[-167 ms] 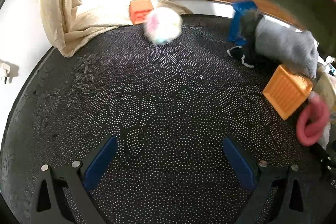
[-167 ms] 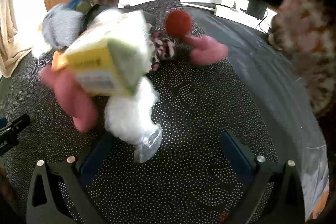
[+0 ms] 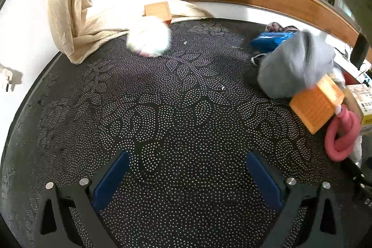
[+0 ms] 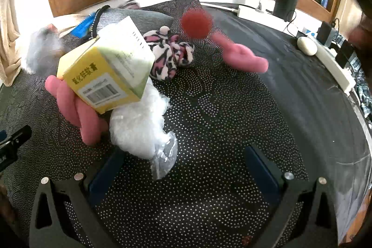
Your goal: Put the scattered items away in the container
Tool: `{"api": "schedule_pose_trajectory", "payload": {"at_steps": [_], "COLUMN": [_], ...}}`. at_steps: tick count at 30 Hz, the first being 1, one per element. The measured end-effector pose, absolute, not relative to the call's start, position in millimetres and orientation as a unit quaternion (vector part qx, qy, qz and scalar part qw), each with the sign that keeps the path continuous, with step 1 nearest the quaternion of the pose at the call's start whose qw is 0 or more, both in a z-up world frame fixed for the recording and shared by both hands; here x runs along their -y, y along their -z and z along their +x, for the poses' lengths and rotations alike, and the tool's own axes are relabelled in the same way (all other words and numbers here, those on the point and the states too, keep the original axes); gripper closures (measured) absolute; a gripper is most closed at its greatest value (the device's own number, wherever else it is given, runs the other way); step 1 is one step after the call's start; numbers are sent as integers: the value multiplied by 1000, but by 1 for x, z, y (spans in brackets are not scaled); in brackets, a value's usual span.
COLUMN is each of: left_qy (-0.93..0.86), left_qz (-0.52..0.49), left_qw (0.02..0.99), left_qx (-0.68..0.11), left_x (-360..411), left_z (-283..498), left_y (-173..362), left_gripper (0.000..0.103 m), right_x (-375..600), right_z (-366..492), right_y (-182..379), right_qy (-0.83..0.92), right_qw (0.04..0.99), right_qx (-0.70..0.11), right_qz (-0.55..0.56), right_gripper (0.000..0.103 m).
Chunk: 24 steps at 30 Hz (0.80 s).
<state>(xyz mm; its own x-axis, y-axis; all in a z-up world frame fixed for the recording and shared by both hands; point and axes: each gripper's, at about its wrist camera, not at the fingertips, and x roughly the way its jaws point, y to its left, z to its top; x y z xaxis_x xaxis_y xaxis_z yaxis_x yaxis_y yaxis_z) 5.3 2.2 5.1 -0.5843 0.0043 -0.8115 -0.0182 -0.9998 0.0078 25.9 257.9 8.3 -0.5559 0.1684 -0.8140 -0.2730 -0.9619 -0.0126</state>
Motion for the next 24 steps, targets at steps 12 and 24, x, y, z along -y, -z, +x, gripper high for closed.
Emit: {"api": "schedule_pose_trajectory", "payload": {"at_steps": [12, 24], "left_qy": [-890, -902], "left_qz": [-454, -425], "left_qw": [28, 69], "left_qx": [17, 29], "left_x": [-9, -28], "left_z": [-1, 30], "left_y": [-20, -49], "left_gripper": [1, 1], "right_x": [-266, -254], "right_z": [26, 27], "right_y": [-11, -10], "right_qy": [-879, -880], "right_qw": [121, 126], "right_qx": [-65, -57], "right_qz": [-456, -454], "right_gripper": [0, 0]}}
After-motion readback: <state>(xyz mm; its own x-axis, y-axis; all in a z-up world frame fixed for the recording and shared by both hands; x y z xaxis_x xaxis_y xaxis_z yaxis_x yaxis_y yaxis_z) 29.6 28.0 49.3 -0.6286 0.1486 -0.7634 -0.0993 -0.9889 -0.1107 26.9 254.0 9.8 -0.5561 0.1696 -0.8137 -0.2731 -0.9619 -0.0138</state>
